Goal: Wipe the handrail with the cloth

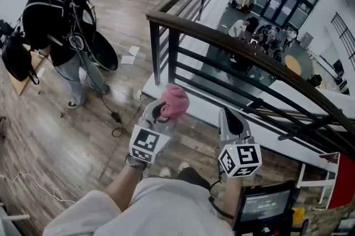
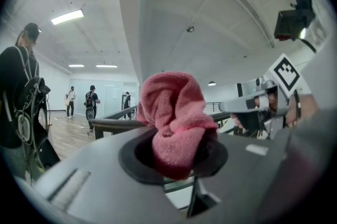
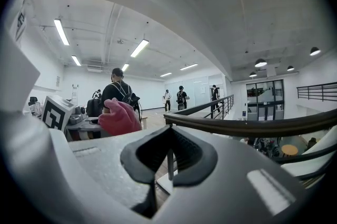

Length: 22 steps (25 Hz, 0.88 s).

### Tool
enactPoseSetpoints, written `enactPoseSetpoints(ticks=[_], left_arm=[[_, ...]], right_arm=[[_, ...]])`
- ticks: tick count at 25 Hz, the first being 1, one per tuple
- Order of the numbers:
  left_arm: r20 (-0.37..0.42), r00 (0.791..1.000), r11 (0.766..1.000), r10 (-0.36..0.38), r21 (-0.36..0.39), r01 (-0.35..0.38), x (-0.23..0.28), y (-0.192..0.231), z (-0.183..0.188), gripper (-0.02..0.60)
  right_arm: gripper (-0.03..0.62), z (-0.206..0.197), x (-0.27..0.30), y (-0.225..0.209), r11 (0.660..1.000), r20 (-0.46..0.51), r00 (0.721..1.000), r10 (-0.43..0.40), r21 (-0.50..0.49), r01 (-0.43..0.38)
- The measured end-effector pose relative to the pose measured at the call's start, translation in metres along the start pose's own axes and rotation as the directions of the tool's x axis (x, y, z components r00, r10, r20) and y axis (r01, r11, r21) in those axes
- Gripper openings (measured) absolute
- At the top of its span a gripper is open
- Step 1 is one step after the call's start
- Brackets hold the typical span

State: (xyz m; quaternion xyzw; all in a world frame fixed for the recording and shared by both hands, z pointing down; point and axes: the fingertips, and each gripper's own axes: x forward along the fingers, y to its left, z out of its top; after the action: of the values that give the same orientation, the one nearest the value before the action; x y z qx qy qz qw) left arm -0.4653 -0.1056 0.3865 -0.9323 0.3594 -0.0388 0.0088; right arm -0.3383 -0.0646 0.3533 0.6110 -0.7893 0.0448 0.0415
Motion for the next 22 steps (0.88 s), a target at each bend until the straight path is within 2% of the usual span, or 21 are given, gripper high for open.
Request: enactPoseSetpoints(ticks=[17, 22], left_arm=[[0.008, 0.991, 0.991, 0.13, 0.011, -0.13, 0.121, 0.06, 0.021, 0.095], [-0.011, 0.975, 0.975, 0.221, -0.005, -0.221, 0.138, 0.084, 0.021, 0.095]], right_arm=[[0.002, 0.029, 0.124, -0.08, 0.987, -0.006, 0.987, 0.158, 0.012, -0.158], [0.002, 0.027, 0.151, -0.095, 0.975, -0.009, 0.976, 0.217, 0.04, -0.217]])
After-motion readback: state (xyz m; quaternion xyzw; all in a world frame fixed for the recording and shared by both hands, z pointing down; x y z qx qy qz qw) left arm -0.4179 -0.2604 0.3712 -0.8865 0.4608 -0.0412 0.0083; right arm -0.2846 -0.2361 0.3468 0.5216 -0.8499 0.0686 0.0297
